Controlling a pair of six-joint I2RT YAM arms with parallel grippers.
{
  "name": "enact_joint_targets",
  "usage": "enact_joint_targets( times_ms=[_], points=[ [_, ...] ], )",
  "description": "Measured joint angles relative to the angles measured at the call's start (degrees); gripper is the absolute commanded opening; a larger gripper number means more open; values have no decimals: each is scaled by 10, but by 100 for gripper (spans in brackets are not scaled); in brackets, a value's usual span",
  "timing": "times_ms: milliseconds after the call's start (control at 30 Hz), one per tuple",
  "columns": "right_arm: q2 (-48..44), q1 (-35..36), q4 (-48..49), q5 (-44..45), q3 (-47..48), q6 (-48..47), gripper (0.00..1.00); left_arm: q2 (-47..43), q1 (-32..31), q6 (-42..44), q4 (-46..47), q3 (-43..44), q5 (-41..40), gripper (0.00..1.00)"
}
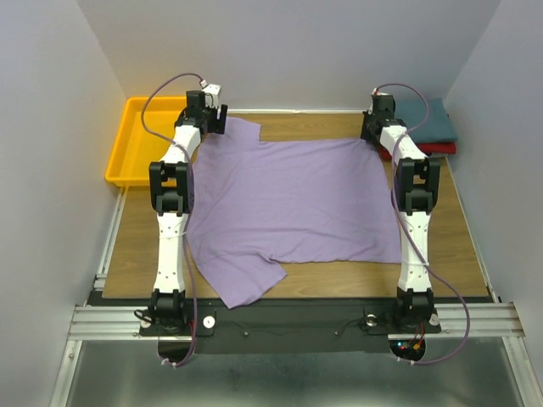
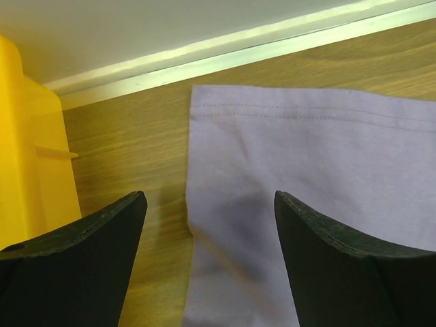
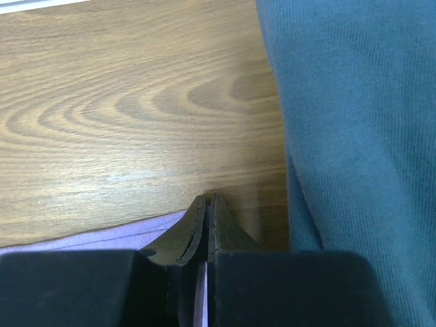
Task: Fold and stack the t-shirts
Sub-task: Fold the tshirt
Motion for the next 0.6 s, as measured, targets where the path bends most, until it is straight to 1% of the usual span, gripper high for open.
enact_joint_targets(
  times_ms=[67,233,333,367,467,500,600],
  points=[
    [0,0,0,-2,0,0,0,9,0,10,-2,10,-5,85],
    [0,0,0,-4,0,-2,1,30,0,36,-23,37,5,84],
    [0,0,0,-4,0,-2,1,31,-1,51,-35,40,24,78],
    [0,0,0,-4,0,-2,1,31,-1,55,-41,43,30,70],
    [0,0,0,-4,0,-2,1,31,-1,59,-57,45,49,51],
    [0,0,0,-4,0,-2,1,31,-1,58,-62,46,52,42],
    [0,0,0,-6,0,-4,1,31,0,51,-69,47,66,36]
  ],
)
